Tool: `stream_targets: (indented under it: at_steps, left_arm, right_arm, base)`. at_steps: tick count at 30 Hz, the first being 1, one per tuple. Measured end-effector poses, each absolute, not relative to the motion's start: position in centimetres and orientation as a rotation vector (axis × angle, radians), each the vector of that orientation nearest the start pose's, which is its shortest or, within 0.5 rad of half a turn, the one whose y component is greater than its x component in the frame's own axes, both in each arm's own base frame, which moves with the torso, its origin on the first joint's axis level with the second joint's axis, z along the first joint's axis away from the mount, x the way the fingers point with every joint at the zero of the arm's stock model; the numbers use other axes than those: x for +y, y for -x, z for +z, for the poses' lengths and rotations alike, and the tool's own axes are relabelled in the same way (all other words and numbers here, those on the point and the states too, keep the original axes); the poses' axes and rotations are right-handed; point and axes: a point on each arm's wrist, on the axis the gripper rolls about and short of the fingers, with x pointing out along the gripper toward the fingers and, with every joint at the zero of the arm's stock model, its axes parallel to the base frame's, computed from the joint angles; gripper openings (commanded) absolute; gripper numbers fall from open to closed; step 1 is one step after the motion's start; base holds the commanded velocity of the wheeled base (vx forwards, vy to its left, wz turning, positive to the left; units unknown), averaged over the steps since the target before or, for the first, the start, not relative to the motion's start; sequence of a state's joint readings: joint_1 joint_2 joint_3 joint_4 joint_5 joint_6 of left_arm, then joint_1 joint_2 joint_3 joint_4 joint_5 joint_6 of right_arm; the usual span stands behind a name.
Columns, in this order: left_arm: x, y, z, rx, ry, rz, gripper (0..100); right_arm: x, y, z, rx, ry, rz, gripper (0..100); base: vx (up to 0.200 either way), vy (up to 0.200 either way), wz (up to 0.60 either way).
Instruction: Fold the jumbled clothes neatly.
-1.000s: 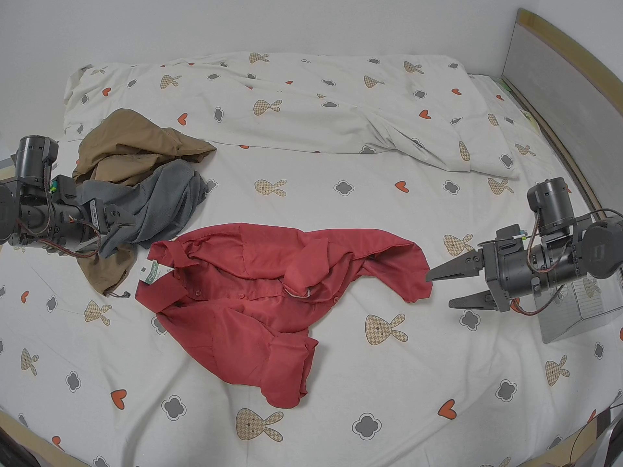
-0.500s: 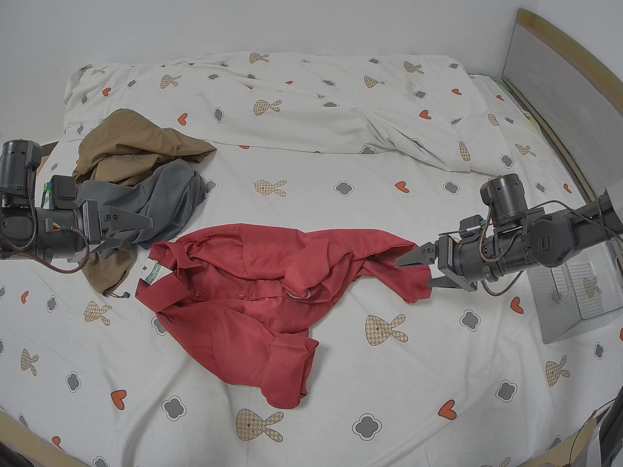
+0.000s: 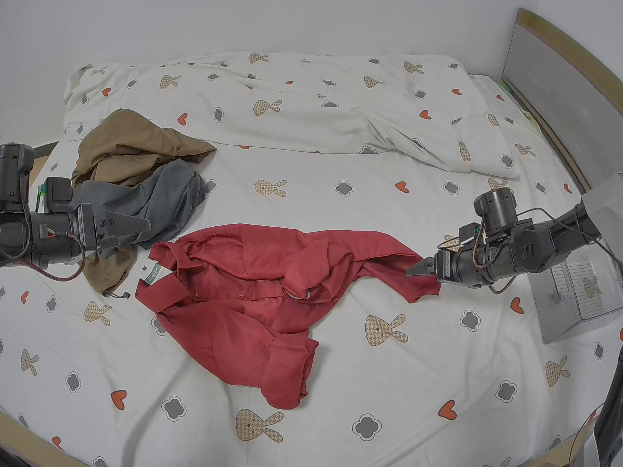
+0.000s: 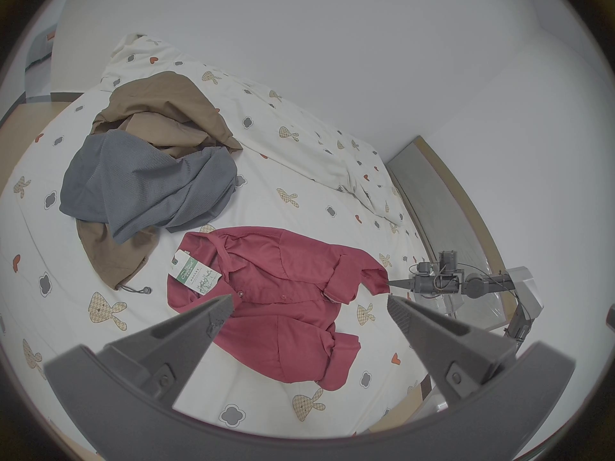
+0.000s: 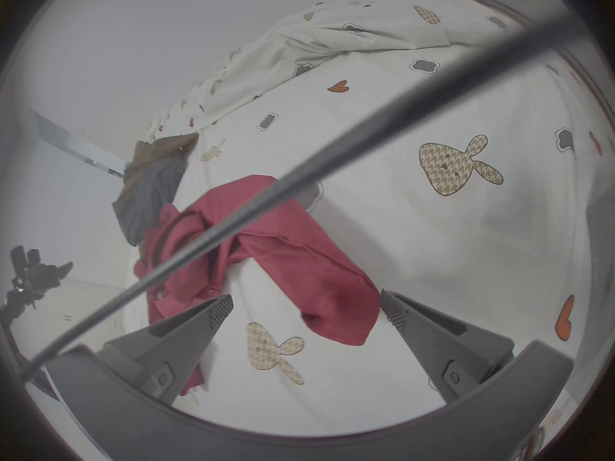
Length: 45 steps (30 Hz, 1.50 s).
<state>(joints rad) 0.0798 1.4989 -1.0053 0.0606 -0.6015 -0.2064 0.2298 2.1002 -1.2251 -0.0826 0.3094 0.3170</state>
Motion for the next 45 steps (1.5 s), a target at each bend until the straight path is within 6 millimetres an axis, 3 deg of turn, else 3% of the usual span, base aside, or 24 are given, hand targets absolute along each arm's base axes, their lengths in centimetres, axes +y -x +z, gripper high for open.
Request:
stream_targets:
  at_steps: [17,18,27,31,38,45]
  left_arm:
    - [0.4,-25.1,22.8,0.590,0.382,-0.464,100]
    - [0.4,-25.1,22.8,0.589,0.382,-0.464,100]
    - [0.4,-25.1,22.8,0.590,0.382,-0.465,100]
    - [0.4,-25.1,22.8,0.590,0.381,-0.465,100]
    - [0.4,-25.1,22.8,0.590,0.382,-0.465,100]
    - [0.3,-25.0,22.8,0.591,0.381,-0.469,100]
  right_arm:
    - [9.3,-39.1,8.9,0.841,-0.290,0.317,100]
    - [9.4,-39.1,8.8,0.845,-0.289,0.319,0]
    - [10.5,-39.1,7.8,0.876,-0.294,0.341,0]
    - [10.4,-39.0,8.6,0.857,-0.302,0.344,0]
    - [9.4,-37.3,13.3,0.756,-0.339,0.345,0]
    - [8.0,-32.9,20.8,0.582,-0.362,0.368,0]
  base:
    - [0.000,0.000,0.00]
    - [0.000,0.000,0.00]
    - [0.000,0.000,0.00]
    - [0.000,0.000,0.00]
    - [0.000,0.000,0.00]
    - [0.000,0.000,0.00]
